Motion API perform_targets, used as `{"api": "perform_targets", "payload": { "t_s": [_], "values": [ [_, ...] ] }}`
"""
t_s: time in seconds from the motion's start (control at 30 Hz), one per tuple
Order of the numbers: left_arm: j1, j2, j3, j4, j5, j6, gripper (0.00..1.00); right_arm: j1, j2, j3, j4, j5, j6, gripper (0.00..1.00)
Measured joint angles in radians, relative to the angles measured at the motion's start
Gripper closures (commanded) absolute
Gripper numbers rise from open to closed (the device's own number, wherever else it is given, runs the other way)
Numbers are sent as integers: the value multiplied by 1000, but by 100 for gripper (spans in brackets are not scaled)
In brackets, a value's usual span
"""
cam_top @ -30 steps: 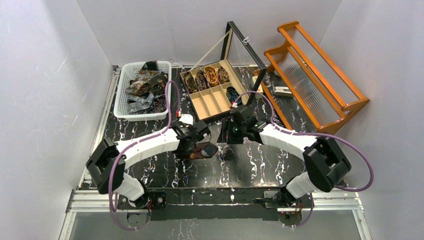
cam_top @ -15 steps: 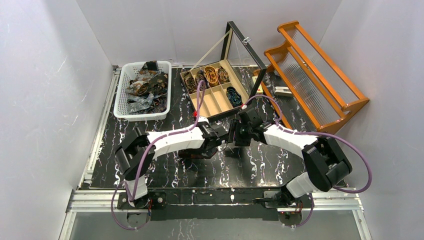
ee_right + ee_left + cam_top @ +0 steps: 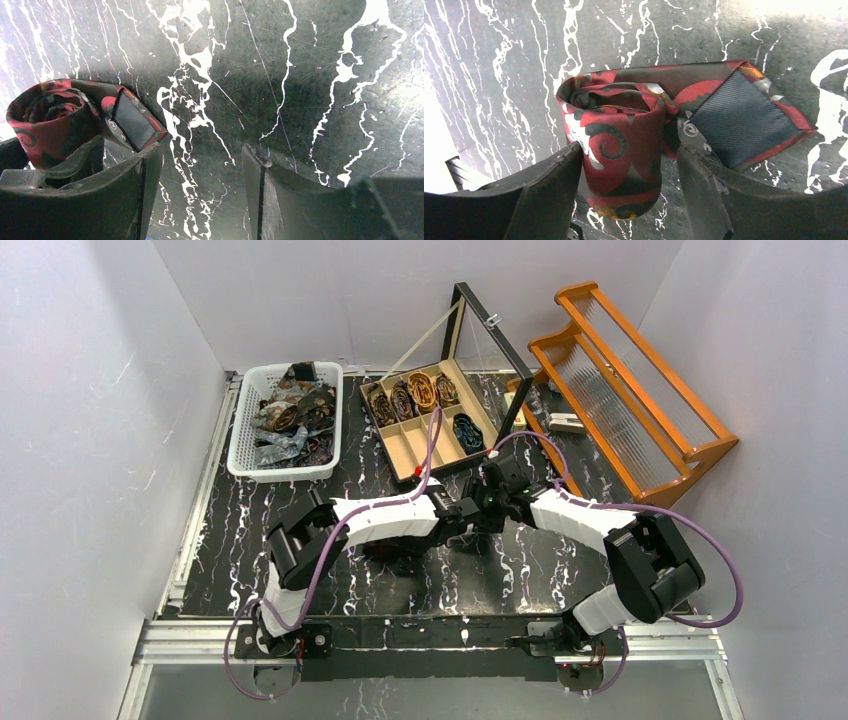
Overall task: Roll the ties
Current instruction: Roll the tie at the center of the board.
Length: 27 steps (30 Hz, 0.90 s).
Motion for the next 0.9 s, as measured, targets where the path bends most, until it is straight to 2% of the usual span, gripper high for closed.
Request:
{"api": "perform_targets", "payload": {
  "t_s": [0.17, 0.3, 0.5, 0.77, 0.9],
  "values": [
    [0, -4, 2, 71, 55, 26, 26, -4, 0, -6, 3, -18, 0, 32],
    [4, -59, -39, 193, 138, 52, 21, -5, 0, -6, 6, -42, 0, 31],
    [41, -250, -153, 346, 238, 59, 16, -7, -11, -6, 34, -83, -3, 28],
    [81, -594, -280, 473, 252, 50, 9, -11, -16, -15, 151, -238, -10, 27],
    [135, -742, -409, 497, 266, 26, 6, 0, -14, -25, 205, -308, 5, 27]
  ]
}}
